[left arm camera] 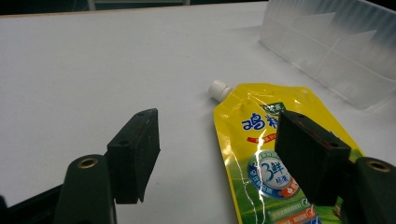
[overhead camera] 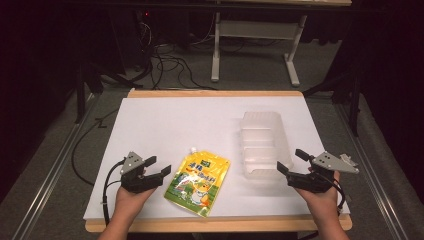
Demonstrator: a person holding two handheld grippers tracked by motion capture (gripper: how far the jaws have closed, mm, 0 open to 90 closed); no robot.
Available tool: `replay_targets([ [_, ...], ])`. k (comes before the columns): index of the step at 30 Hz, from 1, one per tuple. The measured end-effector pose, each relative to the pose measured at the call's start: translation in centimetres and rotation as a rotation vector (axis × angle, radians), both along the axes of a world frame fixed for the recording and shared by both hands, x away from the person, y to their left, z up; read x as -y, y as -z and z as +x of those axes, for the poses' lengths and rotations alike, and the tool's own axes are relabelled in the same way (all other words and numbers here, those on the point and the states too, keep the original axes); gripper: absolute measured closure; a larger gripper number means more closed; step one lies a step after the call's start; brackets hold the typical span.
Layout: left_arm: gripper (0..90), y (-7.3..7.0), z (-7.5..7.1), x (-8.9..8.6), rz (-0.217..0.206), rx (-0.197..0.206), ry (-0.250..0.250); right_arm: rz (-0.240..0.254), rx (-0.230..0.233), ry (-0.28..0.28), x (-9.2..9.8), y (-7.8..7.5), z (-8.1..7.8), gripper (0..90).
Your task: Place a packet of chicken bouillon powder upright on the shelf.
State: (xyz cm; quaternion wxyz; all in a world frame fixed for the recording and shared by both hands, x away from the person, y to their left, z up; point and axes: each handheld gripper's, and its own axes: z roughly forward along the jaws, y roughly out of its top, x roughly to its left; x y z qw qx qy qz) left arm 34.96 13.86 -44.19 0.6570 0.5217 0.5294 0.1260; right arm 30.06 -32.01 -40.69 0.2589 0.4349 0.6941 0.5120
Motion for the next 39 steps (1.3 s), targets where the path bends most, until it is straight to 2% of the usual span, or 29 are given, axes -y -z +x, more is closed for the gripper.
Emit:
replay_targets([
  [6, 31.6, 0.3, 0.1, 0.2, 0.019, -0.003, 0.012, -0.012, -0.008, 0.001, 0.1, 0.1, -0.1, 15.5],
  [11, 31.9, 0.1, 0.0, -0.1, 0.018, 0.005, 0.01, -0.024, -0.017, 0.003, -0.2, 0.3, -0.1, 15.5],
  [16, 32.0, 0.2, 0.1, -0.3, 0.019, 0.004, 0.01, -0.038, -0.006, -0.005, -0.4, 0.3, -0.1, 15.4],
  [27, 33.4, 0.7, 0.2, 0.0, 0.017, 0.003, 0.015, -0.028, -0.005, -0.027, -0.5, 0.2, -0.2, 15.7],
  [28, 33.5, 0.7, 0.4, 0.1, -0.01, -0.005, -0.01, -0.032, 0.0, -0.033, -0.6, 0.2, -0.2, 15.8],
  [32, 33.5, 1.1, 0.6, 0.6, -0.024, -0.024, -0.002, -0.042, 0.0, -0.037, -0.8, 0.1, -0.2, 16.5],
  [33, 33.5, 1.2, 0.5, 0.7, -0.001, -0.022, 0.031, -0.041, 0.003, -0.043, -0.9, 0.1, -0.2, 16.4],
  [39, 33.4, 1.4, 0.8, 1.9, 0.002, -0.025, 0.03, -0.04, -0.002, -0.069, -1.1, 0.1, -0.1, 15.0],
])
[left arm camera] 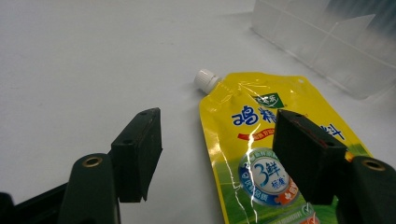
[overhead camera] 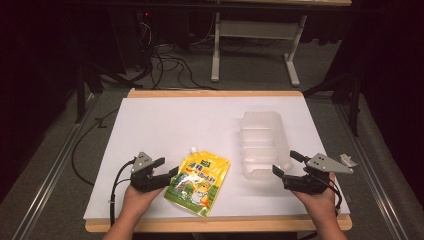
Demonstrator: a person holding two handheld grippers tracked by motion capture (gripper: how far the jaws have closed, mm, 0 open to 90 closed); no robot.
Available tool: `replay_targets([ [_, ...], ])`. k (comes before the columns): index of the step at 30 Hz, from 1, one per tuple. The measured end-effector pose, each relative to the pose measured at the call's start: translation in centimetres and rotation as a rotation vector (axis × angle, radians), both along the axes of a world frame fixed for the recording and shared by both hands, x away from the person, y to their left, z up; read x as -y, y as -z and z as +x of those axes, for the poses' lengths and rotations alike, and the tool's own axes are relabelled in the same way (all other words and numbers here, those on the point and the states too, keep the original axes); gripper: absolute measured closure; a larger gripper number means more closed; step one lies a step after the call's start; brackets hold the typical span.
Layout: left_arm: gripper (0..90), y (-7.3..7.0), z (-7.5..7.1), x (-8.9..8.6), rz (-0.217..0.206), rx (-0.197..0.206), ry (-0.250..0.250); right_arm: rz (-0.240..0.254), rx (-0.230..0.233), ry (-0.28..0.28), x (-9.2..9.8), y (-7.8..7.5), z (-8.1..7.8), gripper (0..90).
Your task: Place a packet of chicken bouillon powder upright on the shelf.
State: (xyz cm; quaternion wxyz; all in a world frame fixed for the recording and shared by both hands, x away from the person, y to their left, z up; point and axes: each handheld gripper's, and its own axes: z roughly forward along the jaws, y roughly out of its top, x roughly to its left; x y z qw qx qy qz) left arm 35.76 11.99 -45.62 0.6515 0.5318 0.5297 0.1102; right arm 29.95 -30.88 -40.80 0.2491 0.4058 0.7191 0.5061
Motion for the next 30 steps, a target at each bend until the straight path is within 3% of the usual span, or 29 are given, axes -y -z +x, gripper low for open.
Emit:
replay_targets([
  [8, 33.5, -0.2, 0.9, 1.2, 0.005, 0.024, -0.003, -0.015, 0.018, -0.02, -0.5, -0.2, -0.2, 14.4],
  [11, 33.6, -0.4, 1.7, 2.0, 0.061, 0.015, 0.03, -0.021, 0.017, -0.029, -0.8, -0.1, -0.2, 14.5],
  [12, 34.0, -0.4, 1.7, 2.0, 0.061, 0.015, 0.03, -0.021, 0.017, -0.029, -0.8, -0.1, -0.2, 14.5],
  [15, 31.8, -0.3, 2.9, 2.7, 0.088, -0.041, 0.036, -0.021, 0.01, -0.034, -0.9, -0.2, -0.3, 14.9],
  [20, 27.9, 0.6, 4.2, 3.1, 0.103, -0.092, 0.026, -0.017, 0.023, -0.038, -1.0, -0.5, -0.4, 15.1],
  [21, 27.7, 1.0, 4.9, 3.2, 0.093, -0.126, 0.023, -0.017, 0.025, -0.037, -1.0, -0.5, -0.4, 15.3],
  [30, 37.4, 2.4, 6.2, 3.7, 0.047, -0.23, 0.046, -0.011, 0.019, -0.041, -1.2, -0.5, -0.5, 15.9],
])
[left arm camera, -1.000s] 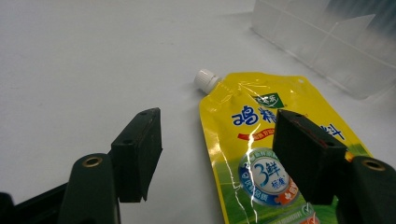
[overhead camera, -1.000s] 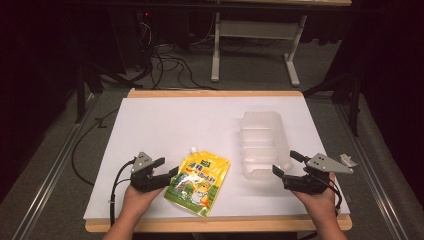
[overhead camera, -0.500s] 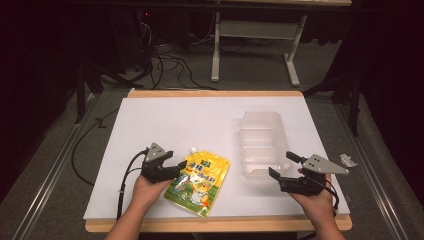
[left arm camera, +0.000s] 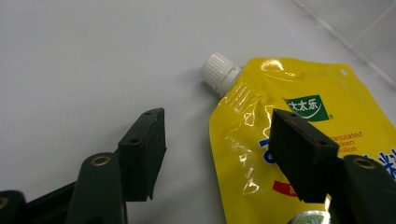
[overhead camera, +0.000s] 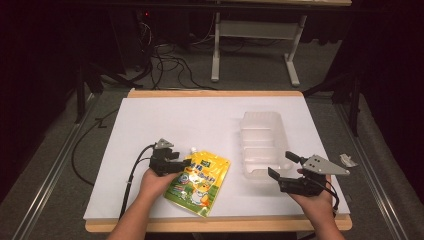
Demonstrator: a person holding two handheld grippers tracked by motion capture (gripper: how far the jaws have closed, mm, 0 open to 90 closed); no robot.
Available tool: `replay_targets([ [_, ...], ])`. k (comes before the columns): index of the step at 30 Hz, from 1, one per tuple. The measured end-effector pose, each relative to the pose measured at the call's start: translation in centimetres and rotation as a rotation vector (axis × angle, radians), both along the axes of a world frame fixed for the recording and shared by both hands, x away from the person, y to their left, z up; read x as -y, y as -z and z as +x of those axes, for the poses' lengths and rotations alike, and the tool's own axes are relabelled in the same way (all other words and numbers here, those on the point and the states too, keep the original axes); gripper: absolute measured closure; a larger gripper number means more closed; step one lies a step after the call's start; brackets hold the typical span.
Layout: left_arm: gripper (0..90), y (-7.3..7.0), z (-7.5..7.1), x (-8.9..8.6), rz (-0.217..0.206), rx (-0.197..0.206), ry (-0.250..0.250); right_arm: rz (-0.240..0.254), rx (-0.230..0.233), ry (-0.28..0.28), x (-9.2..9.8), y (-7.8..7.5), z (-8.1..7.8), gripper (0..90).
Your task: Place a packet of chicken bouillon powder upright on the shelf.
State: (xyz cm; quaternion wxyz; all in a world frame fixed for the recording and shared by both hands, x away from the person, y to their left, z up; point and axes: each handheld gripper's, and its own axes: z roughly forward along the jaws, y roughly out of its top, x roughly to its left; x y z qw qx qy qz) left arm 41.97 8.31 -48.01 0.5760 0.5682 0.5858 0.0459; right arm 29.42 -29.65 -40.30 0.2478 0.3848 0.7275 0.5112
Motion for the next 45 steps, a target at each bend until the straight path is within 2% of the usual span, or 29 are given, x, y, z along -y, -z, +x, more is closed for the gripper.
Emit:
replay_targets([
  [3, 37.7, 0.2, 0.3, -0.2, -0.01, -0.019, 0.001, -0.006, -0.008, -0.002, -0.1, 0.1, 0.1, 15.9],
  [10, 43.5, 0.2, 0.3, -0.2, -0.027, -0.029, 0.006, -0.01, -0.009, -0.014, -0.4, 0.2, 0.0, 16.3],
  [12, 47.5, 0.1, 0.3, -0.4, -0.073, -0.063, 0.022, -0.008, -0.019, -0.011, -0.4, 0.2, 0.0, 16.4],
  [16, 53.9, 0.1, 0.3, -0.5, -0.096, -0.086, 0.036, 0.0, -0.021, -0.009, -0.3, 0.3, 0.0, 16.5],
  [24, 66.3, 0.2, 0.1, -0.5, -0.092, -0.092, 0.044, -0.004, -0.025, -0.015, -0.4, 0.4, 0.1, 17.2],
  [34, 89.0, 0.1, -0.5, -0.2, -0.067, -0.048, 0.057, 0.0, -0.022, -0.011, -0.2, 0.4, 0.1, 18.6],
  [35, 90.0, 0.1, -0.7, -0.1, -0.049, -0.025, 0.069, -0.001, -0.022, -0.013, -0.2, 0.5, 0.1, 18.8],
  [39, 90.0, 0.0, -1.0, 0.0, -0.039, 0.003, 0.081, 0.003, -0.027, -0.014, -0.3, 0.4, 0.0, 19.1],
  [43, 90.0, -0.6, -1.7, 0.0, -0.045, 0.062, 0.083, 0.01, -0.027, -0.017, -0.3, 0.4, 0.0, 19.1],
  [44, 90.0, -0.6, -1.7, 0.0, -0.045, 0.062, 0.083, 0.01, -0.027, -0.017, -0.3, 0.4, 0.0, 19.1],
  [45, 90.0, -1.1, -2.0, -0.1, -0.045, 0.093, 0.084, 0.019, -0.026, -0.023, -0.3, 0.3, 0.0, 19.3],
])
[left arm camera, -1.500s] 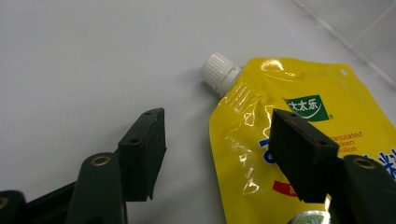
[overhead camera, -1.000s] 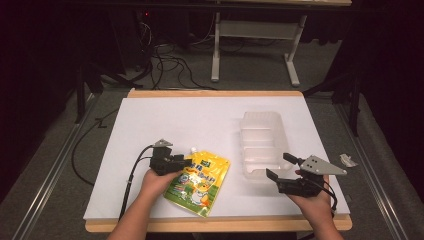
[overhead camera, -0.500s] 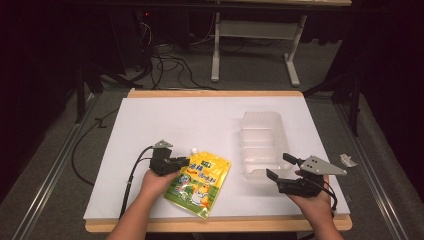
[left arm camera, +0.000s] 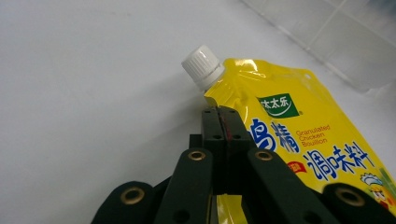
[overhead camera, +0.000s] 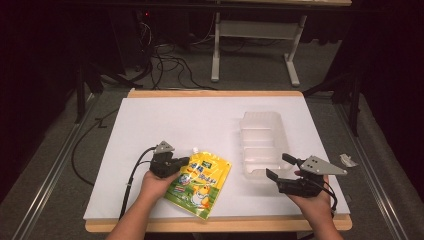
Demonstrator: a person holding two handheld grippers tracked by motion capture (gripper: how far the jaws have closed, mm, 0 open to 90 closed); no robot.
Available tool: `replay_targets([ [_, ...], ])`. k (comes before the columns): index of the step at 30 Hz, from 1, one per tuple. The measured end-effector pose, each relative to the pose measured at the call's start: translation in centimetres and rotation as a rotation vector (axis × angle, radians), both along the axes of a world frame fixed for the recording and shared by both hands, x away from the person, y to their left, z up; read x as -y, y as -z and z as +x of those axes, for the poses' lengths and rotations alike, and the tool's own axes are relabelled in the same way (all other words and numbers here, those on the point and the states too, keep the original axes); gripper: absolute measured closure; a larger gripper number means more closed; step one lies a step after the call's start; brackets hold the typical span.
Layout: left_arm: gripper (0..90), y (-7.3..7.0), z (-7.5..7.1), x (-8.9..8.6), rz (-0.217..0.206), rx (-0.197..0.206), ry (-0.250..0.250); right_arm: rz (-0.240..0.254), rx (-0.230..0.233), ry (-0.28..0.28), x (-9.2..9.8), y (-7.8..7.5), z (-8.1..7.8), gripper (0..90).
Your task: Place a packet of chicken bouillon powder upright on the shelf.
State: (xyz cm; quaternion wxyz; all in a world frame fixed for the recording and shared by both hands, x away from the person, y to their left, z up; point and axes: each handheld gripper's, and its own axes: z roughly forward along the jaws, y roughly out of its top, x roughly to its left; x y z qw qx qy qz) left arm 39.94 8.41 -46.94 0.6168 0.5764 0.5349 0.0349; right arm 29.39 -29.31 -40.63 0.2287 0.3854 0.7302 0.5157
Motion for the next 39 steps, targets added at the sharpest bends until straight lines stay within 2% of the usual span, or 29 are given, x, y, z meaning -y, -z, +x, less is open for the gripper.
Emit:
replay_targets([
  [1, 90.0, 0.0, 0.0, 0.0, 0.0, 0.0, 0.0, -0.001, 0.003, 0.001, 0.0, 0.0, 0.0, 19.4],
  [3, 90.0, -0.7, -0.6, -0.3, -0.009, 0.045, 0.009, 0.003, 0.003, -0.004, -0.2, -0.1, -0.1, 19.6],
  [6, 90.0, -1.5, -1.3, -0.6, -0.017, 0.085, 0.01, 0.006, 0.004, -0.013, -0.6, -0.2, -0.2, 20.2],
  [7, 90.0, -1.5, -1.3, -0.6, -0.017, 0.085, 0.01, 0.006, 0.004, -0.013, -0.6, -0.2, -0.2, 20.2],
  [8, 90.0, -2.1, -1.9, -1.0, -0.019, 0.114, 0.015, 0.008, 0.006, -0.027, -0.9, -0.3, -0.3, 20.4],
  [14, 90.0, -4.0, -4.3, -1.9, -0.048, 0.208, 0.024, 0.019, -0.002, -0.072, -2.5, -0.4, -0.5, 20.8],
  [16, 90.0, -4.3, -5.1, -2.1, -0.061, 0.237, 0.035, 0.032, -0.011, -0.087, -3.1, -0.3, -0.5, 20.9],
  [17, 90.0, -4.3, -5.1, -2.1, -0.061, 0.237, 0.035, 0.032, -0.011, -0.087, -3.1, -0.3, -0.5, 20.9],
  [18, 90.0, -4.3, -5.9, -2.1, -0.071, 0.274, 0.046, 0.032, -0.013, -0.104, -3.8, -0.4, -0.4, 20.9],
  [19, 90.0, -4.3, -6.2, -2.1, -0.079, 0.288, 0.046, 0.035, -0.017, -0.11, -4.2, -0.4, -0.4, 20.9],
  [21, 90.0, -4.3, -6.6, -2.2, -0.099, 0.294, 0.046, 0.045, -0.027, -0.125, -4.9, -0.4, -0.4, 20.9],
  [23, 90.0, -4.4, -6.7, -2.1, -0.1, 0.3, 0.048, 0.049, -0.034, -0.132, -5.4, -0.3, -0.4, 20.9],
  [24, 90.0, -4.4, -6.9, -2.1, -0.089, 0.319, 0.054, 0.05, -0.045, -0.146, -6.2, -0.2, -0.4, 21.5],
  [29, 90.0, -4.5, -7.0, -2.2, -0.099, 0.327, 0.065, 0.06, -0.105, -0.191, -8.6, 0.8, -0.6, 24.4],
  [32, 90.0, -4.7, -7.1, -2.3, -0.103, 0.334, 0.07, 0.058, -0.131, -0.201, -9.5, 1.3, -0.6, 24.7],
  [33, 90.0, -4.7, -7.1, -2.4, -0.105, 0.34, 0.071, 0.051, -0.16, -0.205, -10.4, 1.9, -0.5, 24.8],
  [34, 90.0, -4.7, -7.1, -2.4, -0.105, 0.34, 0.071, 0.051, -0.16, -0.205, -10.4, 1.9, -0.5, 24.8],
  [36, 90.0, -4.7, -7.2, -2.6, -0.109, 0.342, 0.071, 0.04, -0.197, -0.208, -11.2, 2.7, -0.3, 24.7],
  [39, 90.0, -4.7, -7.2, -2.6, -0.108, 0.348, 0.071, 0.033, -0.217, -0.211, -11.7, 3.2, -0.1, 24.4],
])
